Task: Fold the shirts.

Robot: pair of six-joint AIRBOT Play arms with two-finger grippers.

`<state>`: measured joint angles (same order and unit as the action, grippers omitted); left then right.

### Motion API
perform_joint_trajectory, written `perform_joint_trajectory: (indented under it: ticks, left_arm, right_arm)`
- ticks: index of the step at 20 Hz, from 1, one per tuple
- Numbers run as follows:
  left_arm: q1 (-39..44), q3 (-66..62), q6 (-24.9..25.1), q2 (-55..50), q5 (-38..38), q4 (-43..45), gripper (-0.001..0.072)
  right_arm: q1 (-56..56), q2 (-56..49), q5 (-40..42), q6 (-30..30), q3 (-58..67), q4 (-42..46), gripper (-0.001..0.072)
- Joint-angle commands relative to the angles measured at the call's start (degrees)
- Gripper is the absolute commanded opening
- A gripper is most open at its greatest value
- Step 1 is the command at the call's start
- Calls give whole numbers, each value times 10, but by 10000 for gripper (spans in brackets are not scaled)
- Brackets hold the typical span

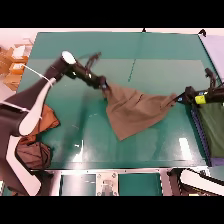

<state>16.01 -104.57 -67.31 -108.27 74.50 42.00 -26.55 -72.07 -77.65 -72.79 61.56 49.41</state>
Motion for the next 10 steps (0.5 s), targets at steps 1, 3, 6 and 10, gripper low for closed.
perform_joint_trajectory:
  ticks: [1,3,6,10]
  left_arm:
    - [-20,-122,-30,67,35,50,25]
    - [-28,-166,-32,142,21,107,25]
    - [-30,-164,-31,281,-16,197,25]
    - [-30,-160,-31,452,-73,256,25]
  right_arm:
    - [0,15,-75,-3,122,-50,12]
    - [0,38,-79,-15,220,-66,12]
    - [0,78,-74,-44,373,-70,12]
    - [0,151,-67,-66,465,-70,12]
